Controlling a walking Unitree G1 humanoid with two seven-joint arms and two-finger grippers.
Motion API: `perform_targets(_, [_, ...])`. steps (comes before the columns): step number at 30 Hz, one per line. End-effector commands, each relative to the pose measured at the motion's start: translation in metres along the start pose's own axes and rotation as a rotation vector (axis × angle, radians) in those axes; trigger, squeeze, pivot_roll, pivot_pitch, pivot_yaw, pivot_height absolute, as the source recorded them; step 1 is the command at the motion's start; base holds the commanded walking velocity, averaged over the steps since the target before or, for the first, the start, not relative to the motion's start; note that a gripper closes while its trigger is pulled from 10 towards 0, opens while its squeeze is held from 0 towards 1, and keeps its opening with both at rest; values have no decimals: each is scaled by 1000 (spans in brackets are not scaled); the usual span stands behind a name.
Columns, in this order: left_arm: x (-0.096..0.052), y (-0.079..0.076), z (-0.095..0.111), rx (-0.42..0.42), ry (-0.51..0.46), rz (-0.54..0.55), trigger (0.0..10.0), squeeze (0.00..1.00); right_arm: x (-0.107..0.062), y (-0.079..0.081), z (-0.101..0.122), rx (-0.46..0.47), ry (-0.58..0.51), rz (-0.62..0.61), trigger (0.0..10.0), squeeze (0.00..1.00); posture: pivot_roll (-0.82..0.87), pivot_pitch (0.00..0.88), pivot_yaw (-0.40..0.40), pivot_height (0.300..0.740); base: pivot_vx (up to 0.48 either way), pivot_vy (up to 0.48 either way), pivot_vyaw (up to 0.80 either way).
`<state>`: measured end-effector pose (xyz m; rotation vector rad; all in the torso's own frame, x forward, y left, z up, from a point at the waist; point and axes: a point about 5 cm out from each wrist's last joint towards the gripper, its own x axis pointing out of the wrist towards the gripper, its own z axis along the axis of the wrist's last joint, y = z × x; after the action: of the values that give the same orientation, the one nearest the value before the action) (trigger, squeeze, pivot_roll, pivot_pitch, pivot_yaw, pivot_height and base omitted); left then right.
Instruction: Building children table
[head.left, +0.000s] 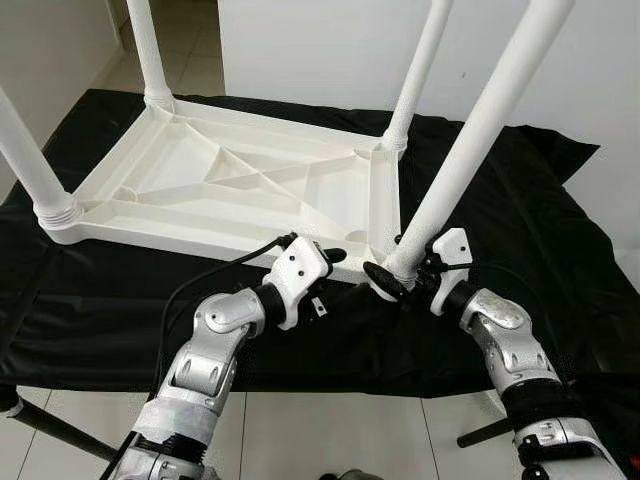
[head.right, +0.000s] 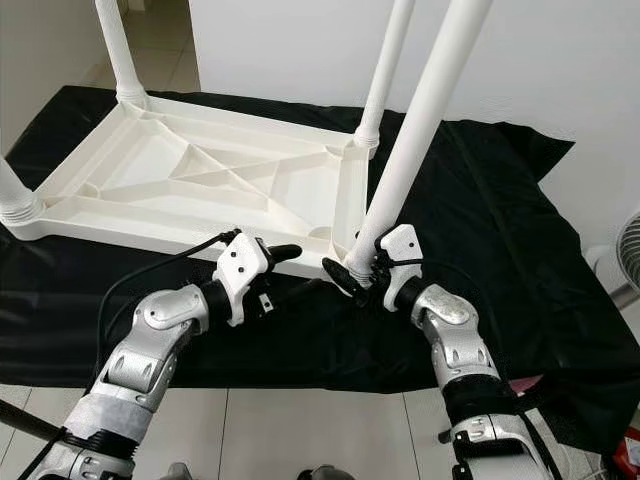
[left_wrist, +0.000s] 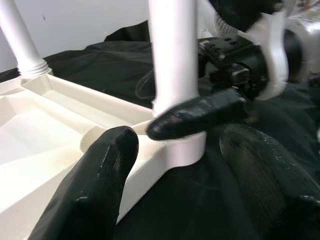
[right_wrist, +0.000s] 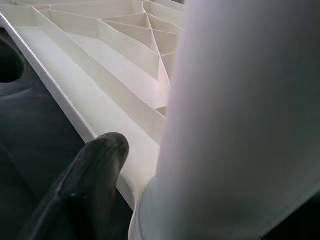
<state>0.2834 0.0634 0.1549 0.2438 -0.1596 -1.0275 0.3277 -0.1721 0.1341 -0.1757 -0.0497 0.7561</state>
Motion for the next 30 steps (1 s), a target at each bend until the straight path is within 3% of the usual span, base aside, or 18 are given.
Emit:
perform_targets(1, [0, -4, -3, -31, 6, 7, 10000, 0, 0, 1, -4, -8, 27, 34, 0, 0, -12, 0, -75, 740, 0, 0, 0])
perform_targets(6, [-6, -15, -11, -102, 28, -55, 10000, 0, 1, 2, -9, 4, 37, 76, 0, 0, -14, 0, -86, 740, 0, 0, 0])
perform_targets(9, [-8, -18, -15, -81, 44, -77, 10000, 0, 1, 2, -10, 10, 32, 70, 0, 0, -20, 0, -90, 740, 0, 0, 0])
perform_targets(10, [-9, -18, -16, -62, 50, -81, 10000, 0, 1, 3, -10, 14, 29, 62, 1647, 0, -24, 0, -89, 740, 0, 0, 0])
perform_targets(11, [-9, -18, -16, -50, 53, -82, 10000, 0, 1, 4, -10, 17, 28, 58, 1647, 0, -25, 0, -89, 740, 0, 0, 0])
perform_targets(12, [-9, -17, -16, -36, 49, -80, 10000, 0, 2, 3, -10, 12, 24, 43, 4941, 0, -29, 0, -86, 740, 0, 0, 0])
perform_targets(13, [-9, -14, -15, -37, 47, -66, 10000, 0, 3, 4, -11, 22, 20, 26, 10000, 0, -29, 0, -86, 740, 0, 0, 0])
perform_targets(20, [-8, -5, -12, -44, 40, -17, 10000, 0, 6, 7, -11, 34, 7, -70, 10000, 0, -43, 0, -66, 740, 0, 0, 0])
perform_targets(26, [-6, -2, -10, -39, 31, 1, 10000, 0, 6, 14, -13, 33, 1, -213, 10000, 0, -48, 0, -59, 740, 0, 0, 0])
perform_targets(30, [-5, 1, -11, -42, 29, 20, 10000, 0, 7, 28, -13, 85, -30, -364, 10000, 0, -49, 0, -60, 740, 0, 0, 0])
